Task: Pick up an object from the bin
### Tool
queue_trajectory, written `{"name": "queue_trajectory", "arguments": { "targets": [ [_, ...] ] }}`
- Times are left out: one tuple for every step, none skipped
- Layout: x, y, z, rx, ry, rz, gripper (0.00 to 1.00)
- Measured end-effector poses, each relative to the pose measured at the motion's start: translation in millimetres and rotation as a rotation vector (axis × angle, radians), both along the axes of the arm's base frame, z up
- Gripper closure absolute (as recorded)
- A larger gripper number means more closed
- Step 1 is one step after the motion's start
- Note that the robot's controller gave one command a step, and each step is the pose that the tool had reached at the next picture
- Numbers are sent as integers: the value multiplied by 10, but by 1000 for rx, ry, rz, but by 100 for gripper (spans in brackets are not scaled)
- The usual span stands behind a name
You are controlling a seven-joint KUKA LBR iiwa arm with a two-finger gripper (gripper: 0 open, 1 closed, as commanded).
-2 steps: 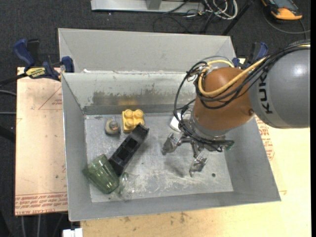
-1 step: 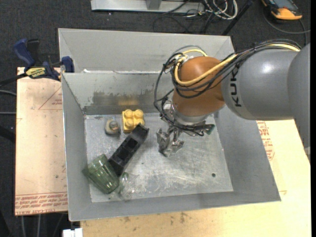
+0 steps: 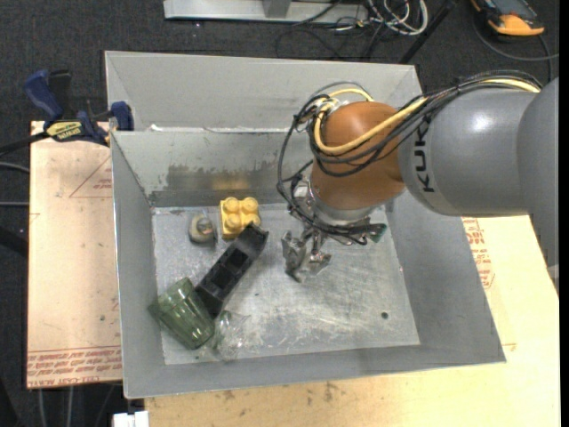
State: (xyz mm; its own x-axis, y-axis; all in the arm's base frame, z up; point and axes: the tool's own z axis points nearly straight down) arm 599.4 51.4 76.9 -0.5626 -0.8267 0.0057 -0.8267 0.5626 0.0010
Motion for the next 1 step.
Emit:
{"name": "queue_trajectory", "arguments": {
  "targets": [
    [-16,-58,122,5,-3,-139,100]
  ]
}}
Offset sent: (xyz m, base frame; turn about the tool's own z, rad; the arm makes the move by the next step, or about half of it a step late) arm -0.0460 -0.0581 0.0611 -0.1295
